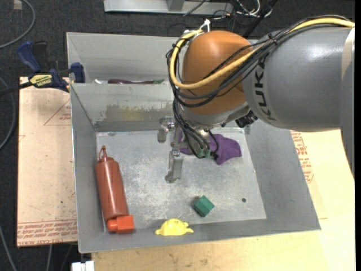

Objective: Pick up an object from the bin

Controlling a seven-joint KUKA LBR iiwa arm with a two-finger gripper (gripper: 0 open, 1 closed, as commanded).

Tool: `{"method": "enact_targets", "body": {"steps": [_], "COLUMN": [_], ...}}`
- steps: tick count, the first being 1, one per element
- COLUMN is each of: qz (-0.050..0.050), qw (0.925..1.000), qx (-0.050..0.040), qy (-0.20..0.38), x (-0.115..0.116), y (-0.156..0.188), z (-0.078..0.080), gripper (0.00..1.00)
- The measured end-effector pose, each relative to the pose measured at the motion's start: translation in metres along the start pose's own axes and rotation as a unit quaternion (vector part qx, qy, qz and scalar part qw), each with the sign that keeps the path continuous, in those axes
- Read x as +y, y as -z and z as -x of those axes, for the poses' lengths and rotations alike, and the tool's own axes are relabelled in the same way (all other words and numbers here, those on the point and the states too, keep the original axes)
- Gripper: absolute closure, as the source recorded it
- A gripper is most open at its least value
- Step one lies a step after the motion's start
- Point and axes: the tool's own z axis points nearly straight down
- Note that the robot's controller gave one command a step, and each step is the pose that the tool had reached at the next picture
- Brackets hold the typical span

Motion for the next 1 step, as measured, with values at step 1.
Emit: {"method": "enact_targets", "body": {"steps": [1], "qz": [0.001], "qw": [1.0000], "qx": [-0.0039], "qy": [-0.001], "x": [-0.0007], "y": [0.0047], "z": [0.0014], "gripper": [0.00]}}
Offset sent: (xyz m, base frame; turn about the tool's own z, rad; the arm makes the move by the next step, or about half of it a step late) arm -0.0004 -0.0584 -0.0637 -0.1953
